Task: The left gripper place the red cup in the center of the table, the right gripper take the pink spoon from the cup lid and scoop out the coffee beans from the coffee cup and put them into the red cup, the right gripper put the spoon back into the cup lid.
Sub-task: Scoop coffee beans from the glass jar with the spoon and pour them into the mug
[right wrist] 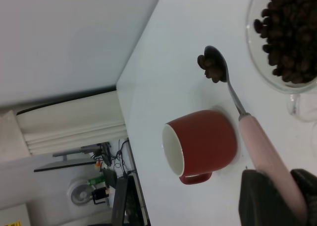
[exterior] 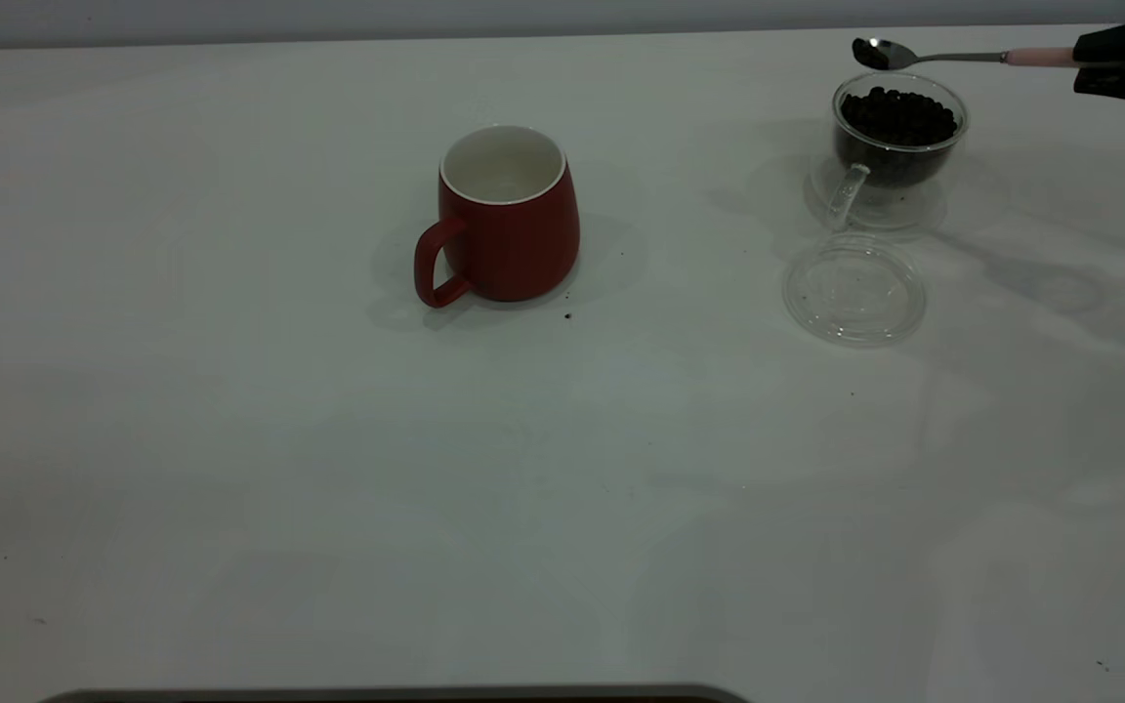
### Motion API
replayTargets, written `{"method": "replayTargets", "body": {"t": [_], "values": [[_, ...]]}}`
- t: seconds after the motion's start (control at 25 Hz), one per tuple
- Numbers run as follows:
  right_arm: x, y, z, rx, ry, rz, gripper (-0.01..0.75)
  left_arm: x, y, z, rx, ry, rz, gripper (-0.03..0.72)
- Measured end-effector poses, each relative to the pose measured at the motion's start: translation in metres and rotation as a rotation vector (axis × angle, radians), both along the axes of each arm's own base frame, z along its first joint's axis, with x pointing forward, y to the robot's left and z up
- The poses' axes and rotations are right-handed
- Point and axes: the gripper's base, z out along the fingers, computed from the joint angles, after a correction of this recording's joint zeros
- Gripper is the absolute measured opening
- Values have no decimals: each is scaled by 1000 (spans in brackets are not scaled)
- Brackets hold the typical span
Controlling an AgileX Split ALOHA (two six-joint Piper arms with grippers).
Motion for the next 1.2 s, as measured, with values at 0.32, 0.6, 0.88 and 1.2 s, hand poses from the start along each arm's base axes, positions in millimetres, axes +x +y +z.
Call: {"method": "replayTargets", "body": {"t": [0.32,0.6,0.88,1.2], "values": [[4,15,1,5,-7,32,113,0,0,0,0,0,0,569],[13,59,3,22,-32,106,113,0,0,0,0,0,1,569],[16,105,5,42,-52,183,113,0,0,0,-1,0,2,569],[15,155,4,26,-61,244,113,0,0,0,-1,0,2,569]]}}
